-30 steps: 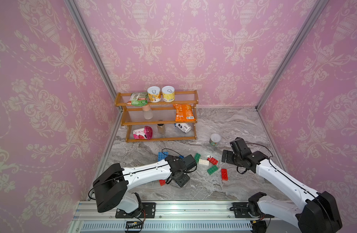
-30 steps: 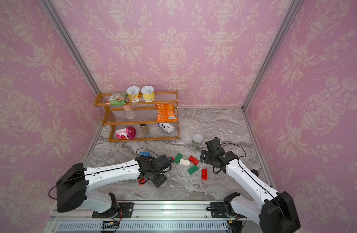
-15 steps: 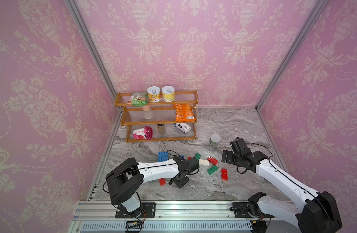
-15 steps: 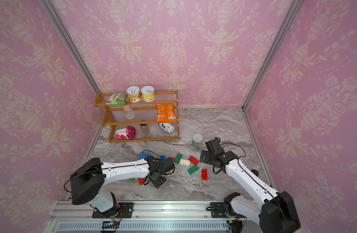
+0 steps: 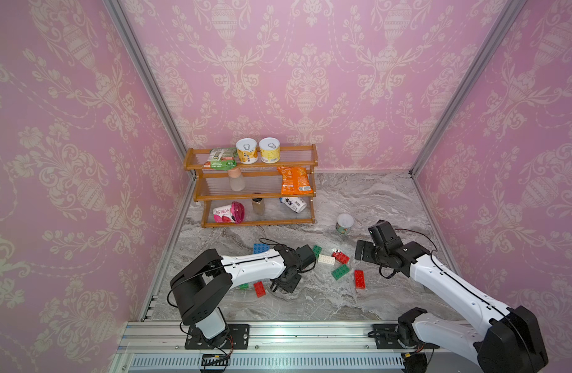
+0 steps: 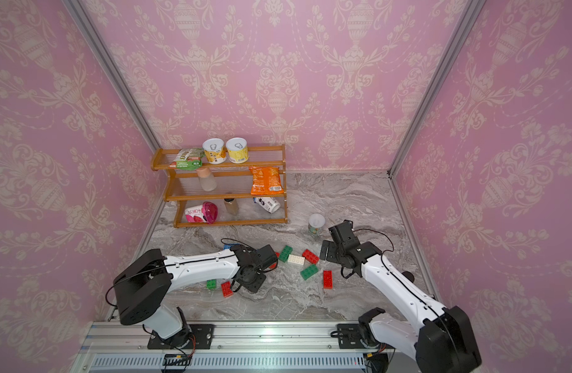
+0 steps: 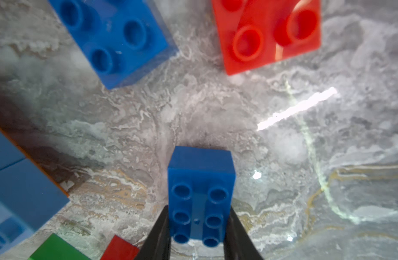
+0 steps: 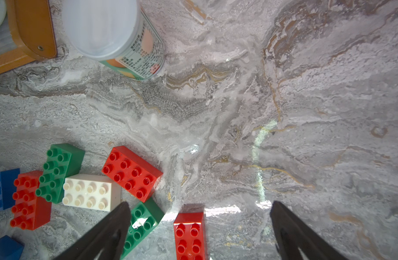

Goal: Assemble a rectangle with lego
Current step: Move the lego brick at the center of the board.

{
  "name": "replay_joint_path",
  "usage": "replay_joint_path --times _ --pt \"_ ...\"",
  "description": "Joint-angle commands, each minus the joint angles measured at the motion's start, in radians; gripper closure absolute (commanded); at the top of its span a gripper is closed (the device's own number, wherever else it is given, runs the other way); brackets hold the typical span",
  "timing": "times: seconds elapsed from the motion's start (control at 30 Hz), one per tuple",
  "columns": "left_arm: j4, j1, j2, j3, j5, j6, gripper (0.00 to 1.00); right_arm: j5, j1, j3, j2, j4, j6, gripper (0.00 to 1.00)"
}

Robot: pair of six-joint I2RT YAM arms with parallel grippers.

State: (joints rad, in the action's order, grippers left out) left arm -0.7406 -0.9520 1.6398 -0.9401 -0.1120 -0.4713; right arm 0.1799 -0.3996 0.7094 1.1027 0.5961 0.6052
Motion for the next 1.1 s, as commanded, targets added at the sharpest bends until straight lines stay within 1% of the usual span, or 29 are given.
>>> replay_joint_path --times 0.0,0.13,0.33,0.47,0.57,0.7,1.07 --pt "0.015 0.018 -0.019 -0.016 -0.037 -0.167 0.87 0.002 0.004 -0.01 -0.004 0.004 0.021 0.0" --pt "0.021 0.039 -0.019 -0.022 -0.034 -0.283 0.87 -0.003 0.004 -0.008 -0.001 -0.008 0.017 0.0" --pt "-0.001 0.039 0.017 -0.081 -0.03 -0.364 0.87 -0.003 0.006 -0.008 0.011 -0.015 0.0 0.0" --pt "0.008 0.042 0.058 -0.103 0.001 -0.387 0.88 -0.006 0.011 0.002 0.023 -0.015 -0.002 0.0" --pt "-0.01 0.051 0.075 -0.108 0.002 -0.412 0.9 -0.014 0.017 0.015 0.026 -0.017 -0.036 0.0" --pt "-0.02 0.058 0.072 -0.111 -0.007 -0.432 0.9 -0.017 0.022 0.028 0.025 -0.019 -0.053 0.0" --pt "-0.016 0.077 0.142 -0.145 0.059 -0.422 0.89 -0.023 0.044 0.027 0.033 -0.013 -0.071 0.0"
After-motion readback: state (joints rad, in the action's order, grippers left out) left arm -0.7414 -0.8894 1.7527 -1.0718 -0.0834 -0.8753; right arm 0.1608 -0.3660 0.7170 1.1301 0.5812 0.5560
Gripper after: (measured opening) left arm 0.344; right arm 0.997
